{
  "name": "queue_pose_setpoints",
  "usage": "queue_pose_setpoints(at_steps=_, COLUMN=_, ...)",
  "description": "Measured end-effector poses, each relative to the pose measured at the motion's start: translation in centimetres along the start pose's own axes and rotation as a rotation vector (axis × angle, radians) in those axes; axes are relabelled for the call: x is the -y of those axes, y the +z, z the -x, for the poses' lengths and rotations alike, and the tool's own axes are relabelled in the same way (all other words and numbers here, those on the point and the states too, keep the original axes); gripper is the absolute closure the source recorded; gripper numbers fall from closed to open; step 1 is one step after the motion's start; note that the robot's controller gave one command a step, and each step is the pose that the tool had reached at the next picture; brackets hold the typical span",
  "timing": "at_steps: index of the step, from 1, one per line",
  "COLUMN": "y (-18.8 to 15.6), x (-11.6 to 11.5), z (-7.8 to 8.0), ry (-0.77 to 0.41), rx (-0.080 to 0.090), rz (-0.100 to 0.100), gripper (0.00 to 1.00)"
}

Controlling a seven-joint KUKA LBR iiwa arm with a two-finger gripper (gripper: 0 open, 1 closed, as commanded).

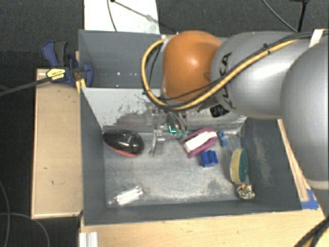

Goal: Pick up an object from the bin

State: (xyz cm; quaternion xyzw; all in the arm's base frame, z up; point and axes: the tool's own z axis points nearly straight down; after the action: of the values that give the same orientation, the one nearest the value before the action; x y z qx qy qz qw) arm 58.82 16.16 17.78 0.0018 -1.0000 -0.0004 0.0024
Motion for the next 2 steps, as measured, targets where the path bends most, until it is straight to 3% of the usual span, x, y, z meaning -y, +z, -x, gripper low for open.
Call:
queue_pose_setpoints(at_steps=1, y=10.6, x=-6.9, z=0.8, ry=-0.091, rx=0.019, rz=0.004, gripper=0.0)
queue_pose_setpoints(at_steps=2, y=7.6, x=-9.0, z=-0.1, ry=0.024, rx=0.011, rz=0.003, gripper=0.0)
